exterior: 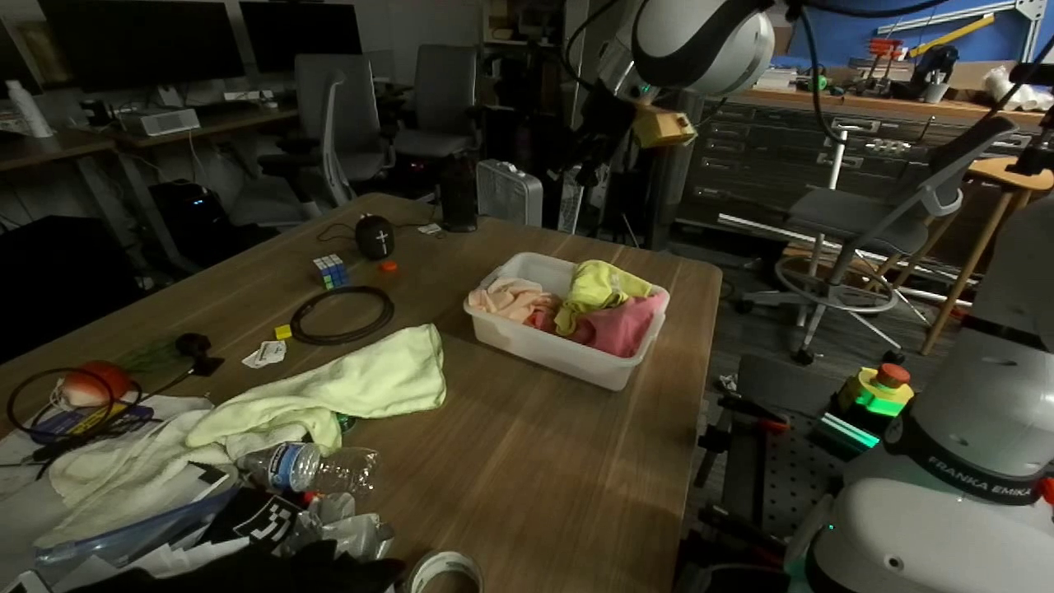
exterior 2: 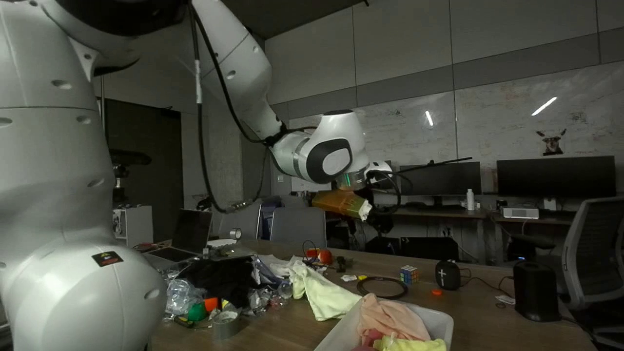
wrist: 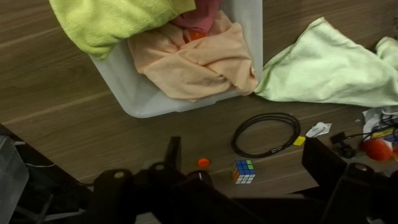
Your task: Remove all the clothes from the bowl and put them on the table
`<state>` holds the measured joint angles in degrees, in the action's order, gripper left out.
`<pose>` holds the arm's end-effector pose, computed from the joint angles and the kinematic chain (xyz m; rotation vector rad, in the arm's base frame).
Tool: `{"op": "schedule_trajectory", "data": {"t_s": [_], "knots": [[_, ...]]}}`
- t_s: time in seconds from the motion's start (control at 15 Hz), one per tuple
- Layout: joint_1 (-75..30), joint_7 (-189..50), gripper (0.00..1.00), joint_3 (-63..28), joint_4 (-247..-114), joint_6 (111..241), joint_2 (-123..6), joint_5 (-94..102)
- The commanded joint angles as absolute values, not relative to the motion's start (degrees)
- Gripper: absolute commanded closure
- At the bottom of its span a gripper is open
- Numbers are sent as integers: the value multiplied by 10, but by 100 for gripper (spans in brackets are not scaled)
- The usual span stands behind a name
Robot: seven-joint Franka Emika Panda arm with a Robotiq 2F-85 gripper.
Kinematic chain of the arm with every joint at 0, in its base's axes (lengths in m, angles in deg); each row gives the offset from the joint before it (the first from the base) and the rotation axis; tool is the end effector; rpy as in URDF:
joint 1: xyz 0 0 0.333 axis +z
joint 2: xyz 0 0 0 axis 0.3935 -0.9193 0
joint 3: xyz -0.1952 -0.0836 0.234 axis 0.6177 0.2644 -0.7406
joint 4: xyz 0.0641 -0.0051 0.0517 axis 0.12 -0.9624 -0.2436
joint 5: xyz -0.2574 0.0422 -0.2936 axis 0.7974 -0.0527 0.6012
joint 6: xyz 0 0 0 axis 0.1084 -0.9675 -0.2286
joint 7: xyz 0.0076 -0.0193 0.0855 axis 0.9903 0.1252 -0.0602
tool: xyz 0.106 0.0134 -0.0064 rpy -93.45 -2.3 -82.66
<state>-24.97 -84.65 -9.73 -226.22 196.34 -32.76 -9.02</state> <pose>0.4913 -0.1240 0.4228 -2.9936 0.3039 -0.7144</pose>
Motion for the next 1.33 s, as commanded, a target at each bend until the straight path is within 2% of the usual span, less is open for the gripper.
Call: {"op": "schedule_trajectory", "data": {"t_s": [0.0,0.67,1.27], "knots": [[-279,-793,0,-109,-2194,1971,-409,-61],[-318,-789,0,-112,-2086,1776,-517,-199],[-344,-700,0,-114,-2043,1784,-602,-206]]}}
